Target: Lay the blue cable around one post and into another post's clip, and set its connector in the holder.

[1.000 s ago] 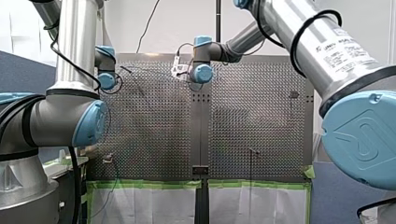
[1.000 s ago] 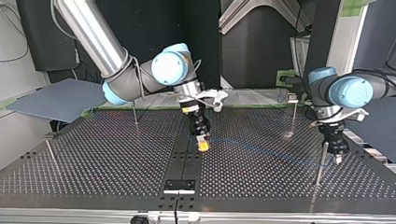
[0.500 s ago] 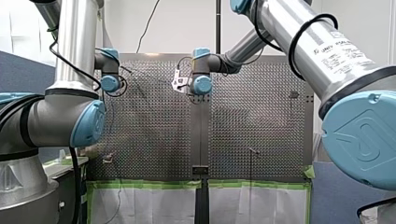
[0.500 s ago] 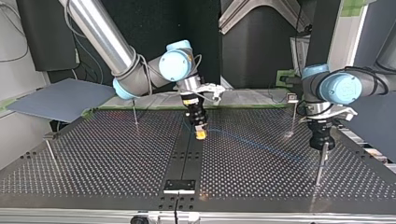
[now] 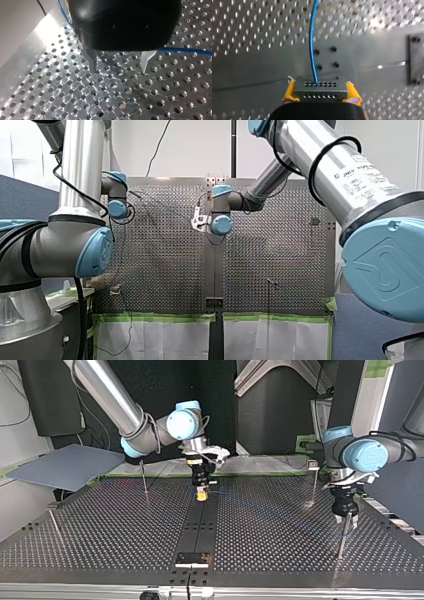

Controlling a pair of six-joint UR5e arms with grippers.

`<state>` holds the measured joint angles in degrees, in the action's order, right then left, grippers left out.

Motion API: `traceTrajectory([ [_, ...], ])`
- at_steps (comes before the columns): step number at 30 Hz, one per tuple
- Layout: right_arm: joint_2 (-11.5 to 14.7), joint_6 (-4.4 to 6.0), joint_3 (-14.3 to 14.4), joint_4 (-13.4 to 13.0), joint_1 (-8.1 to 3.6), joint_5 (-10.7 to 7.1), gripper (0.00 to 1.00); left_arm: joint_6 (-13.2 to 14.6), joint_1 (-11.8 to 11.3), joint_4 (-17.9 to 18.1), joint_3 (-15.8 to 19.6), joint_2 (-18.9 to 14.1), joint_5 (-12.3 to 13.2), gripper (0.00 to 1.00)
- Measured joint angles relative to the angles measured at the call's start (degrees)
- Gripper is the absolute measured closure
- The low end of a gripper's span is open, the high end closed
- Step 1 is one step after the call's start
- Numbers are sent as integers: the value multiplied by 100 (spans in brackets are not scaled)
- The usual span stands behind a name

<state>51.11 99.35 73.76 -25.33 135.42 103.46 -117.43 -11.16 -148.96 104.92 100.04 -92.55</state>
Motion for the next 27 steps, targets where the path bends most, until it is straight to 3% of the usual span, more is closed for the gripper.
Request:
traceTrajectory([
  [11,-1,-25,672,-672,-197,611,100,-273,-116,43,-139,107,243,10],
  [17,-2,65,989,-991,-349,907,100,-331,-134,-39,-300,384,490,10],
  [27,-1,59,1504,-1505,-536,1419,100,-424,-190,-90,-425,532,541,10],
])
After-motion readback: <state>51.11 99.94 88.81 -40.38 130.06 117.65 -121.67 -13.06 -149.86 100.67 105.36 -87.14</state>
